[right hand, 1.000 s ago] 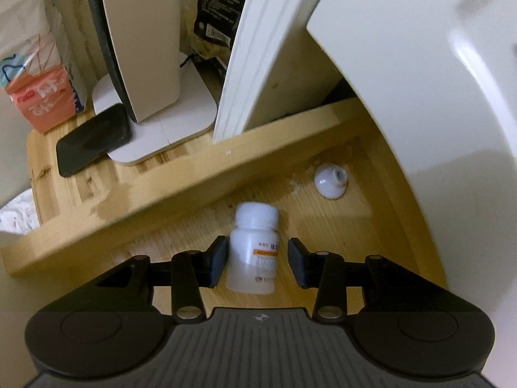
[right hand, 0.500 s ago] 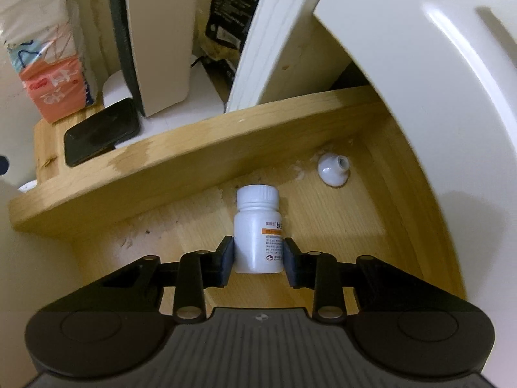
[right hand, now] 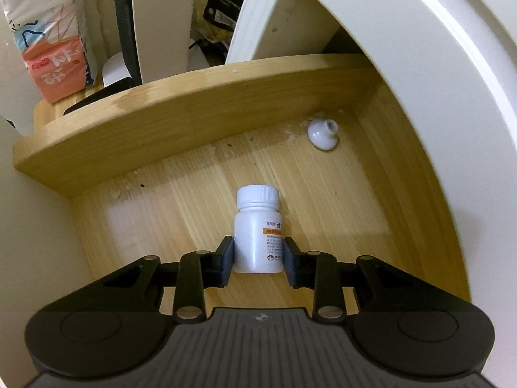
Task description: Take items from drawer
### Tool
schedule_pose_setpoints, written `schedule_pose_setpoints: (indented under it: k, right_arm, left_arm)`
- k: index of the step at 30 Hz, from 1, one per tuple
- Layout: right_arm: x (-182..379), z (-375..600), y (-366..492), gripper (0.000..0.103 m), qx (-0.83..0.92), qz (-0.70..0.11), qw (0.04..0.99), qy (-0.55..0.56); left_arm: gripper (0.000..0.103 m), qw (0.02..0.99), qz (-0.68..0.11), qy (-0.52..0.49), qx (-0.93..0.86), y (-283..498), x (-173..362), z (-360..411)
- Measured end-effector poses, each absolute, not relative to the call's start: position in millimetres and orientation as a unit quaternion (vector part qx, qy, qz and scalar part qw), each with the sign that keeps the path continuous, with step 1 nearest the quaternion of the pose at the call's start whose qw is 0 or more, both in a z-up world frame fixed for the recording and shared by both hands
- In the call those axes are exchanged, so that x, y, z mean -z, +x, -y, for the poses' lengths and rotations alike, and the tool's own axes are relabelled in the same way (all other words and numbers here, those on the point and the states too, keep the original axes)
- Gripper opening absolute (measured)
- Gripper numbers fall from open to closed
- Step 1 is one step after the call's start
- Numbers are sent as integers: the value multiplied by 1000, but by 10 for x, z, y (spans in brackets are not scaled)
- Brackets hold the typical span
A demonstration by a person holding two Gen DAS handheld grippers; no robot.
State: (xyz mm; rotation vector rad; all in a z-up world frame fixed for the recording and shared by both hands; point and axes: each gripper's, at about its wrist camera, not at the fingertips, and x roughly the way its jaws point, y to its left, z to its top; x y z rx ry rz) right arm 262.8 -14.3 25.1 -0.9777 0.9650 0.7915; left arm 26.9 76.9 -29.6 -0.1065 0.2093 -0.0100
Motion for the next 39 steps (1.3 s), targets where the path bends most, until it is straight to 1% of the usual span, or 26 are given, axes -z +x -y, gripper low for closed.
schedule_pose_setpoints:
  k: [1,4,12,15,19,23,27,28,29,30,32,33,34,39]
  right_arm:
    - [-265,148,2627,34,-356,-431,703,-440]
    - [-302,134,2633,46,-356,-428,711,-430]
    - [-294,-7,2672,46,-350,-435,702,-442]
    - [-264,-80,2685,43,-345,-442,692,-454]
    - [-225,-177,2702,42,-338,-451,680,-470]
    - [-213,-256,2748,43,-329,-468,671,-472]
    - [-229,-273,2819,46,-325,-491,667,-457]
    - [-231,-271,2838,49,-323,-495,668,-453]
    - [-230,-269,2843,55,-320,-494,669,-453]
    - [-230,-257,2848,58,-315,-494,671,-454]
    - [-232,-227,2859,68,-310,-504,669,-450]
    - [-214,-222,2861,84,-311,-509,664,-450]
    - [-192,-217,2863,103,-312,-514,660,-451]
    - [-181,-225,2850,103,-330,-511,656,-446]
  left_arm:
    - [103,993,-105,-53,5,270,298,-771]
    - [103,993,-106,-52,4,271,303,-772]
    - [103,993,-105,-45,2,266,315,-753]
    - [103,994,-104,-43,1,264,320,-747]
    - [103,994,-104,-40,4,263,327,-732]
    - [103,994,-103,-40,9,256,328,-725]
    - [103,994,-102,-42,7,245,340,-749]
    - [103,994,-103,-44,7,246,342,-755]
    - [103,993,-105,-46,7,247,345,-761]
    - [103,993,-105,-47,8,247,348,-765]
    - [103,993,-104,-46,9,237,346,-760]
    - [103,994,-103,-46,10,231,345,-758]
    - [103,994,-102,-46,11,226,344,-760]
    - [103,993,-103,-51,10,225,355,-782]
